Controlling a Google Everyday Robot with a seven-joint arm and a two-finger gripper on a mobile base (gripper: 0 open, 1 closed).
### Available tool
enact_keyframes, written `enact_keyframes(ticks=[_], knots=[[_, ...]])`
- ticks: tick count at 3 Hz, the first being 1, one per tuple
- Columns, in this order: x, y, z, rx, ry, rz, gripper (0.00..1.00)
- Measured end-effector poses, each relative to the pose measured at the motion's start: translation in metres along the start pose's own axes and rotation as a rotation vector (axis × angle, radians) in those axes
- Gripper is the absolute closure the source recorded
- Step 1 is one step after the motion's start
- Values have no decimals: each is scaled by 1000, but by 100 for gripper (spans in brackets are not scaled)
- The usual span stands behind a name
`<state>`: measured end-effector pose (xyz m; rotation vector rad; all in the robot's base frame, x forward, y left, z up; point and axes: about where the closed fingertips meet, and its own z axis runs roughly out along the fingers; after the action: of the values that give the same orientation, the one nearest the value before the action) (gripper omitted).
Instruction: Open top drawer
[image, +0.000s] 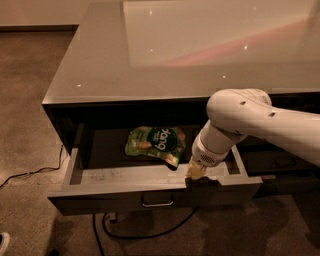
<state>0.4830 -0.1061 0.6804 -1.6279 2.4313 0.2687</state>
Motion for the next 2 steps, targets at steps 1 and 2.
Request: enact_keyframes(ticks=[1,2], knots=[[0,0,0,0,0,0,61],[-2,0,2,-10,-13,-7,39]])
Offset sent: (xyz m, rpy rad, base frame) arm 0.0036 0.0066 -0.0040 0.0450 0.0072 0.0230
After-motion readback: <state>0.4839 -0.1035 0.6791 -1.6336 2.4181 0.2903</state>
